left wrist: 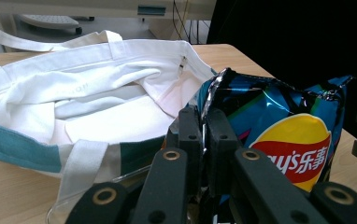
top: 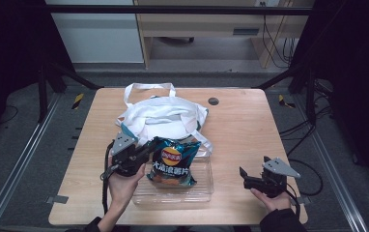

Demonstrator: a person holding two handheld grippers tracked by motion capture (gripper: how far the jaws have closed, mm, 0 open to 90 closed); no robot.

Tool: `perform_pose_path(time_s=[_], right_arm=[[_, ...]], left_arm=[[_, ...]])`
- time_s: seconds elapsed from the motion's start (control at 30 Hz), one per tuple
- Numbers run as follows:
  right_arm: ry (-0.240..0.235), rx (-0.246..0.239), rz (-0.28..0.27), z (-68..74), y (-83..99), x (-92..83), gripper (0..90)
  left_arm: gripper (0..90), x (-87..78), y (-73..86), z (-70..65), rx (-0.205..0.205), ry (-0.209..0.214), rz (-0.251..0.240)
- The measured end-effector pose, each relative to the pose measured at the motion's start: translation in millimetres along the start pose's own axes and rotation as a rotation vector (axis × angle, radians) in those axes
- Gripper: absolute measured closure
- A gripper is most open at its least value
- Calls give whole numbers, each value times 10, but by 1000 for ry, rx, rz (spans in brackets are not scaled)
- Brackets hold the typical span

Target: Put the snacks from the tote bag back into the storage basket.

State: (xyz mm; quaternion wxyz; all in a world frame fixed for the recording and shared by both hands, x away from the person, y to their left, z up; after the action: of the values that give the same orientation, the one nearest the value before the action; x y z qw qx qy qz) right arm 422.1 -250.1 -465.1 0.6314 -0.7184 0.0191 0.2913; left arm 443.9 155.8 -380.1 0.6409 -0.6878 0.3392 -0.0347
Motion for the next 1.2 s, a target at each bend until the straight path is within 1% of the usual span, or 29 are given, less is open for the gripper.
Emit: perform_pose_path(time_s=[0.17, 0.33, 0.63, 0.8, 0.9, 1.0, 1.13, 1.2], right_arm=[[-4, 6, 2, 1, -1, 3, 47], [-2, 1, 2, -3, 1, 6, 47], [0, 6, 4, -5, 3, 7, 47], [0, 5, 4, -6, 3, 7, 47], [0, 5, 4, -7, 3, 8, 47], [0, 4, 4, -9, 4, 10, 47], [0, 6, 3, -8, 3, 7, 47], [1, 6, 4, -10, 3, 6, 47]], left_arm=[[861, 34, -10, 34, 0, -6, -6], [856, 73, -16, 75, -3, -9, -6], [847, 123, -21, 95, 1, -18, -9], [835, 156, -29, 107, 4, -13, -11], [806, 174, -29, 123, 5, -6, -9], [759, 186, -24, 132, 11, -4, -5], [672, 198, -17, 128, 29, -2, -4], [610, 203, -17, 127, 40, -4, -5]])
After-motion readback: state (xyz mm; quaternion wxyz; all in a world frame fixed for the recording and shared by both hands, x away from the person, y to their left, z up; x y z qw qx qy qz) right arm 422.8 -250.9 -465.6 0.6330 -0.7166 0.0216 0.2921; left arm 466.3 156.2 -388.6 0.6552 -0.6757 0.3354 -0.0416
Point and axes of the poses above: each handheld gripper's, and its own axes: x roughly forward along the jaws, y roughly out of its underside, z roughly to its left, the point moved 1 cm from there along x, roughly forward along the jaws, and after that the axes turned 2 degrees about -y, right-handed, at the moved point
